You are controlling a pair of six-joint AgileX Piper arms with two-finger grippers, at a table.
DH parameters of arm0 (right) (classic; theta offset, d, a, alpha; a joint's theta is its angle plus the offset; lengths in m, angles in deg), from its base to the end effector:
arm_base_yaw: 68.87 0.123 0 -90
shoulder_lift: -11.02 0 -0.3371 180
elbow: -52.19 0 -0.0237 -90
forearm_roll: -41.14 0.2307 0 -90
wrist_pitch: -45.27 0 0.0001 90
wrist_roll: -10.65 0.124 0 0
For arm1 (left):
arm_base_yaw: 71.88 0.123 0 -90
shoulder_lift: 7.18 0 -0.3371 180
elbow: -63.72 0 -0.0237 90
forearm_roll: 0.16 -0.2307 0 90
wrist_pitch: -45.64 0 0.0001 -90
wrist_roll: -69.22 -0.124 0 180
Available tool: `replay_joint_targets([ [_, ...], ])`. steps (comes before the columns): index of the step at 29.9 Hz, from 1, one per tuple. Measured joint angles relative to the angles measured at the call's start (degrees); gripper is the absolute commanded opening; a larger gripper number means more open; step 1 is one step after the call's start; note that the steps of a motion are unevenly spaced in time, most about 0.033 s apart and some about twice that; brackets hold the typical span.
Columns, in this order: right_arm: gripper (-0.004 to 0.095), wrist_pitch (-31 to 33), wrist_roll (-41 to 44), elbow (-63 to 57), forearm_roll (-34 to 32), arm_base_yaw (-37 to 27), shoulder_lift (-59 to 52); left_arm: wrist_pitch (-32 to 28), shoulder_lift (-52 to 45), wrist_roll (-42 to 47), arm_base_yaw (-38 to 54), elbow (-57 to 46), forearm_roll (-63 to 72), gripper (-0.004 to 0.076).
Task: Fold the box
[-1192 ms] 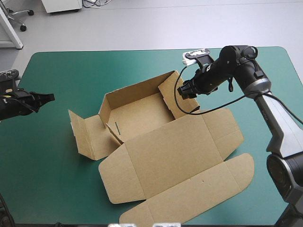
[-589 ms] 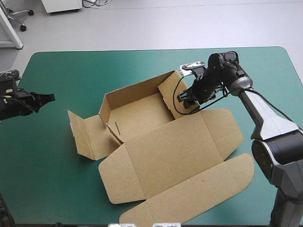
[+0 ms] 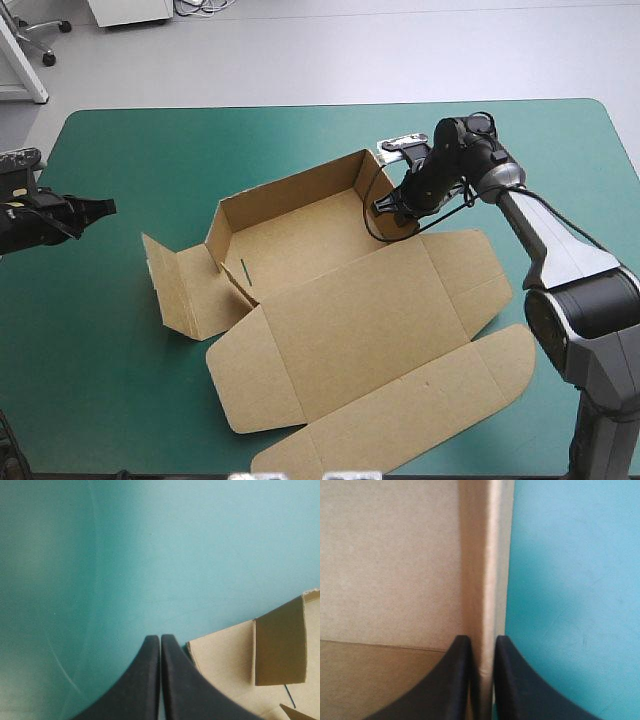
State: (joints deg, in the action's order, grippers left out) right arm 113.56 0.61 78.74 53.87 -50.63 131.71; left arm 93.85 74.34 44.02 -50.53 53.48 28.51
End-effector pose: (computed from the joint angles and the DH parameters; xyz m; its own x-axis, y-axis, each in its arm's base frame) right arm 0.4113 0.1623 0.3044 -0.8655 -0.3798 -0.3266 -0.4479 0.8786 0.1654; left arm 0.2598 0.0539 0.3893 -0.6797 -0.1752 -0.7123 -0.0484 0.9796 -0.1948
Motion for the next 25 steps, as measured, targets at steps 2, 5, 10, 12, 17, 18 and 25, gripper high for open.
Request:
replay_joint_targets([
  [2,-0.0022,0.17,-0.12,0.0,-0.53,0.0,0.0,0.24,0.0,0.0,0.0,0.0,0.0,-0.0001],
  [5,-0.0022,0.6,0.86,0.0,-1.68,0.0,0.0,0.36,0.0,0.0,0.0,0.0,0.0,-0.0001],
  [10,-0.0022,1.39,2.72,0.04,-2.46,-0.07,-0.06,0.6,0.0,0.0,-0.13,0.0,0.0,-0.0001],
  [12,-0.0022,1.75,2.84,0.04,-2.56,-0.45,-0.49,0.6,0.0,-0.12,-0.7,0.0,-0.14,0.0],
  [17,-0.0022,2.72,2.91,0.04,-2.43,-4.08,-4.06,0.62,0.0,-0.17,-2.8,0.0,-1.94,0.0],
  [18,-0.0022,2.7,2.91,0.04,-2.37,-5.59,-5.08,0.62,0.0,-0.17,-3.1,0.0,-1.95,0.0],
  [25,-0.0022,2.83,2.01,0.04,0.44,-12.75,-12.41,0.37,0.63,-0.17,-3.91,0.0,-1.77,-0.0001],
])
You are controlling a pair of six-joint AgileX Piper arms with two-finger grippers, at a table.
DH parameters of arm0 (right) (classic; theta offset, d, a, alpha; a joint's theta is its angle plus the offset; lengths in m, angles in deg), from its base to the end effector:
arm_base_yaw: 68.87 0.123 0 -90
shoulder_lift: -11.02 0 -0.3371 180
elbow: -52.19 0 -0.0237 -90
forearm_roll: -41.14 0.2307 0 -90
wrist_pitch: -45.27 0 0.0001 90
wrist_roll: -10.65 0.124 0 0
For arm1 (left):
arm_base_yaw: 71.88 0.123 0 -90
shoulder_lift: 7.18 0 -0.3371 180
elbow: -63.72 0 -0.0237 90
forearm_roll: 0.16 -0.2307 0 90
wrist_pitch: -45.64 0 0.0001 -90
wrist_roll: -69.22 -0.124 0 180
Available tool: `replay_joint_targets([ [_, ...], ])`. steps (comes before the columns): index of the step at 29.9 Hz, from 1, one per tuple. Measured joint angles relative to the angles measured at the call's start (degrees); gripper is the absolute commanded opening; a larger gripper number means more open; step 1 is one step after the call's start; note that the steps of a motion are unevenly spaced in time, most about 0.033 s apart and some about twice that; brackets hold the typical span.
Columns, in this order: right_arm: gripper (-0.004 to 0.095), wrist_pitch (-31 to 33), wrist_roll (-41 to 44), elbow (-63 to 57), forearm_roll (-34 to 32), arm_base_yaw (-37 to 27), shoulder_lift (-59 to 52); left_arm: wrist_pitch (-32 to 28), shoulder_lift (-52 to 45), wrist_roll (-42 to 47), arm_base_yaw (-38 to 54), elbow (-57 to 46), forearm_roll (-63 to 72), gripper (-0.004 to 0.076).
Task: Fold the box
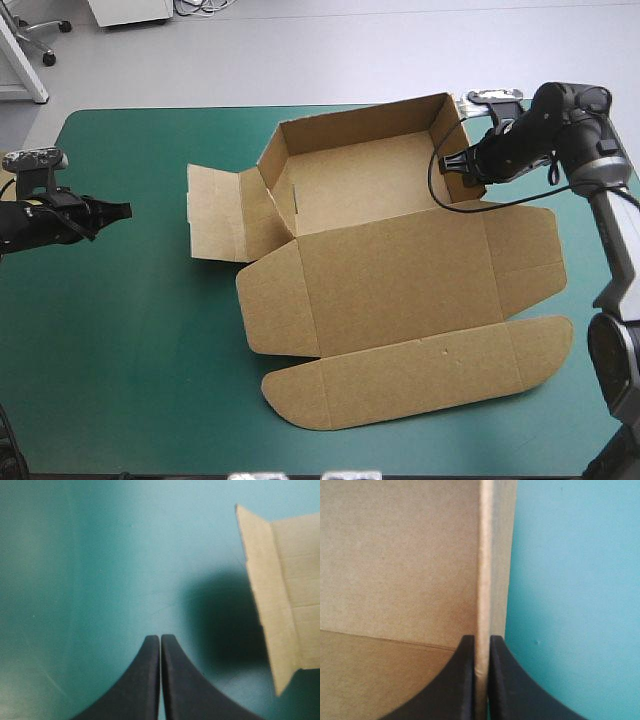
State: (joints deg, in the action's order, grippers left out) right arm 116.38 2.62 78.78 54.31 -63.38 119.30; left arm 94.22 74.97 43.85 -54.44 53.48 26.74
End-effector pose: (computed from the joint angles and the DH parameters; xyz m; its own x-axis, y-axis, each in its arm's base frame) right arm 0.3824 0.0636 0.3926 -0.8673 -0.1466 -0.4758 -0.2495 0.9550 0.1606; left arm 0.2644 0.0389 0.3847 -0.7082 -0.1055 -0.6981 0.0201 0.9854 -0.1693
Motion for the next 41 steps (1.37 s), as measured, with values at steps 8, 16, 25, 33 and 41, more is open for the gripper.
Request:
replay_joint_targets([
  [8,-0.0022,0.3,-0.85,0.0,1.85,-0.7,-9.09,0.29,3.05,-0.07,0.0,-0.02,3.22,0.0],
  [16,-0.0023,0.3,-0.85,0.0,1.43,-0.7,-14.42,4.78,4.97,-4.94,0.0,-0.02,13.71,0.0],
  [25,-0.0024,0.3,-0.87,0.68,1.43,-0.75,-15.97,8.33,5.15,-13.17,0.0,-6.21,28.58,0.0],
  [33,-0.0024,0.3,-1.42,2.03,4.13,-0.75,-16.18,10.55,5.15,-28.74,0.0,-17.81,44.79,0.0],
  [41,-0.0024,0.3,-2.27,2.15,5.66,-0.75,-16.18,13.67,5.15,-40.83,0.0,-20.19,54.84,0.0],
])
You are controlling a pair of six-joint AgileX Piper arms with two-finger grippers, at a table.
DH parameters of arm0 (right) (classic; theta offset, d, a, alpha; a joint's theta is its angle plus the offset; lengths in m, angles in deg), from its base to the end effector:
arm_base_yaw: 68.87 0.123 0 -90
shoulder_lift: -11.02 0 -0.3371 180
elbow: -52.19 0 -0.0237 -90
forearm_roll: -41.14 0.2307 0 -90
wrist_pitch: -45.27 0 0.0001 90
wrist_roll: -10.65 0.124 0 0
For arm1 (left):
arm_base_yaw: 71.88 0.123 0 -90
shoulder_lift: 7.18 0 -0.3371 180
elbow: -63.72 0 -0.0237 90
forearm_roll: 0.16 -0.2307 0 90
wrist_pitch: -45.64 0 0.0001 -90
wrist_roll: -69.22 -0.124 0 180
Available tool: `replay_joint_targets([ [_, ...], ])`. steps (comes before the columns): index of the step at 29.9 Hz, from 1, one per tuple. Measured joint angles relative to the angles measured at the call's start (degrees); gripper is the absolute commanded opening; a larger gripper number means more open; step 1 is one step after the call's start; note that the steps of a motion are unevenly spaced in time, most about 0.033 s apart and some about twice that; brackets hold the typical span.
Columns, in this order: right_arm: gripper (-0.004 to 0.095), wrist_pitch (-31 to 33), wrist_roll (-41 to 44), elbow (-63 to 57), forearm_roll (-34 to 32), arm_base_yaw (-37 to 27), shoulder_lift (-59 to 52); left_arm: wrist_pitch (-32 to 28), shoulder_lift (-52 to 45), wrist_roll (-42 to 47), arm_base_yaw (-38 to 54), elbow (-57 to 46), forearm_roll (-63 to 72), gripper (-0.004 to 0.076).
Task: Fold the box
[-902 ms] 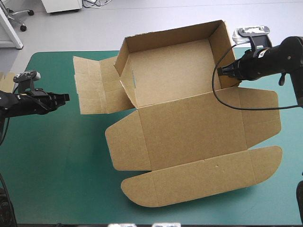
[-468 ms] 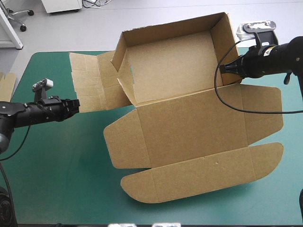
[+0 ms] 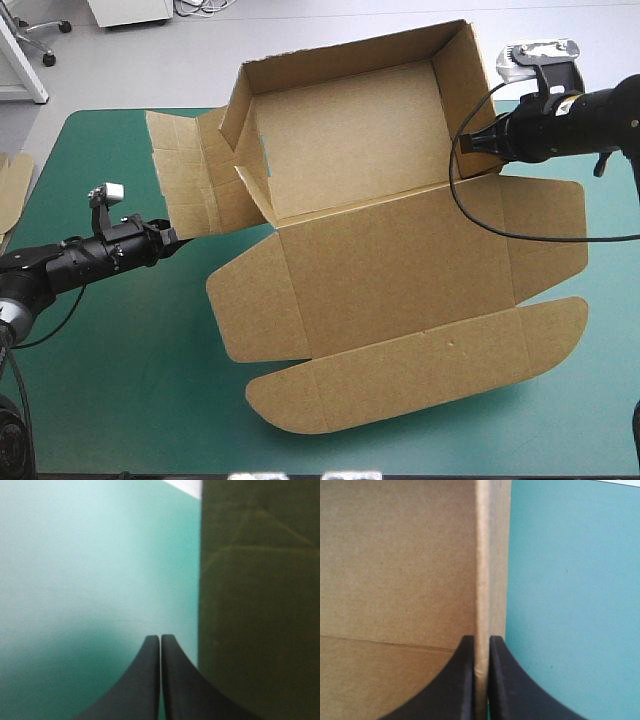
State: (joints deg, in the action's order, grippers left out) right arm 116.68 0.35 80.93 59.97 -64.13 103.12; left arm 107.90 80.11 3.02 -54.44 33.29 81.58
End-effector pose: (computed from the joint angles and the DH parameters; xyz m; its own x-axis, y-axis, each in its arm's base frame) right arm 0.2889 0.0620 0.5027 -0.6666 -0.1235 -0.7351 -0.3472 0.9241 0.1596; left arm 0.2644 -0.0308 0.3326 -0.6991 -0.2767 -0.6593 0.3901 0.6251 -0.6760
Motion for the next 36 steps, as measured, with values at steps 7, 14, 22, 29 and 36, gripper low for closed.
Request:
replay_joint_targets([
  [7,-0.0024,0.0,0.21,0.0,-1.06,-0.06,0.0,4.12,0.0,-3.28,3.23,2.03,2.05,-0.0002],
  [14,-0.0025,0.0,0.38,0.0,-1.67,-0.06,0.0,2.8,0.0,-0.75,11.22,10.89,-1.29,-0.0014],
  [22,-0.0026,0.0,0.41,0.0,-1.67,-0.06,0.0,-4.16,2.09,2.66,12.16,12.05,-6.93,-0.0014],
  [29,-0.0027,0.0,0.14,0.0,-0.21,-0.06,0.0,-4.86,8.74,3.39,11.86,11.82,-6.66,-0.0015],
  [36,-0.0027,0.0,-1.43,0.0,4.45,-0.06,-0.22,-5.3,12.92,2.62,6.79,11.75,-6.91,-0.0015],
])
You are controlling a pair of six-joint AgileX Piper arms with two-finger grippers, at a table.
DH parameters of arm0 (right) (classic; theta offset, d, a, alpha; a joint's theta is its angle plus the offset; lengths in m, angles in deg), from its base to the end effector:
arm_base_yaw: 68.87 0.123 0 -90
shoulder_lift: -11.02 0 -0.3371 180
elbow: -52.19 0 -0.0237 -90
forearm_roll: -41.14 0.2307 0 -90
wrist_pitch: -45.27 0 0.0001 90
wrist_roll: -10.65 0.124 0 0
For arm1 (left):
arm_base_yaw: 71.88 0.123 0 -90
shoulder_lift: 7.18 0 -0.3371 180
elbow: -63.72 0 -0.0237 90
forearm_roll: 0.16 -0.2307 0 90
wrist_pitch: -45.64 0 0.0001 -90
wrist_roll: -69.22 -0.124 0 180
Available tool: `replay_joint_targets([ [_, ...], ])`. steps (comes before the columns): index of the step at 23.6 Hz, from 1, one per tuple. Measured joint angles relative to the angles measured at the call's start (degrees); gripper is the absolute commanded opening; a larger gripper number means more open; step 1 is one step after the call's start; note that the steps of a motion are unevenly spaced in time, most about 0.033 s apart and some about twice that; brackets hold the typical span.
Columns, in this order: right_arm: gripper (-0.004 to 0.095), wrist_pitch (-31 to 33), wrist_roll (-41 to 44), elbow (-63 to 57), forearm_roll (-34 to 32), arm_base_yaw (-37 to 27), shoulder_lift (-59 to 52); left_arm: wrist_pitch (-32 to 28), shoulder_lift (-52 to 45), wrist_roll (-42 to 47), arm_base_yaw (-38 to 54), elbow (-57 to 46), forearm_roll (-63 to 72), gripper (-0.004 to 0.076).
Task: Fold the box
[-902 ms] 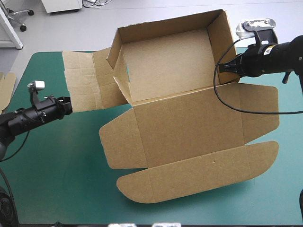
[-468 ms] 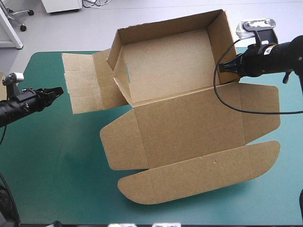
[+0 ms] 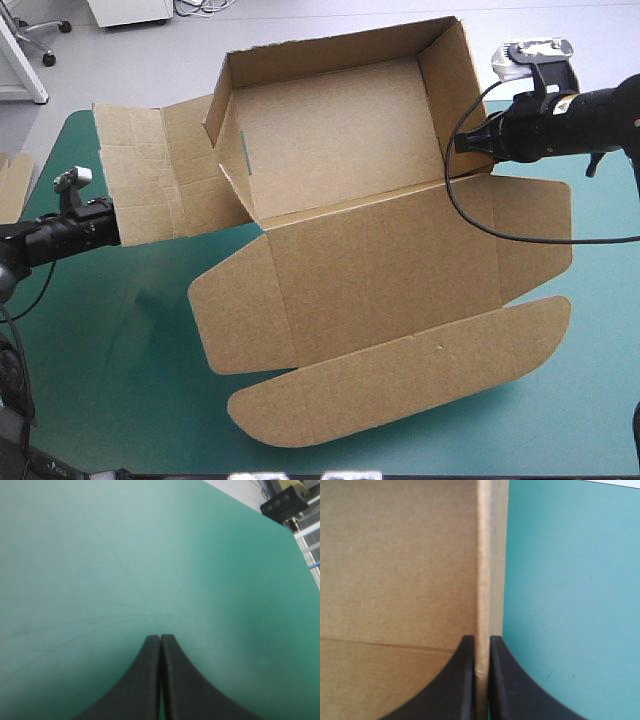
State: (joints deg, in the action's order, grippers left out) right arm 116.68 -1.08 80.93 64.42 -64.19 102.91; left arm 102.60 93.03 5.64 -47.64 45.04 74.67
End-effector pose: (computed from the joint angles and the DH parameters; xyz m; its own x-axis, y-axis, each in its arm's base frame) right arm 0.2854 0.0700 0.5067 -0.6548 -0.1172 -0.7467 -0.3942 0.8958 0.2051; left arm 0.3322 0.0395 0.3076 -0.7066 -0.3179 -0.6322 0.2252 0.7459 -0.6268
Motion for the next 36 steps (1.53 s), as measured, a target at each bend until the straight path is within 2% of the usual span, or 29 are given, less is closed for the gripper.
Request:
replay_joint_targets([
  [5,-0.0027,0.0,-0.55,0.0,2.15,0.0,-0.6,1.61,0.51,-0.2,-3.73,-0.06,0.8,-0.0015],
  [10,-0.0027,0.0,-0.87,0.0,2.93,0.0,-0.73,8.15,0.43,-0.49,-8.12,-0.06,4.71,-0.0015],
  [13,-0.0027,0.0,-0.87,0.0,2.88,0.0,-0.73,9.9,-1.42,-0.71,-9.6,-0.06,6.4,-0.0015],
  [23,-0.0025,-0.54,-2.02,-8.01,2.9,0.0,0.26,10.95,-9.91,1.02,-11.34,-0.06,9.19,-0.0015],
  [36,-0.0025,-1.41,-2.14,-8.43,2.9,0.0,2.76,11.28,-12.56,4.97,-14.96,3.03,8.17,-0.0015],
])
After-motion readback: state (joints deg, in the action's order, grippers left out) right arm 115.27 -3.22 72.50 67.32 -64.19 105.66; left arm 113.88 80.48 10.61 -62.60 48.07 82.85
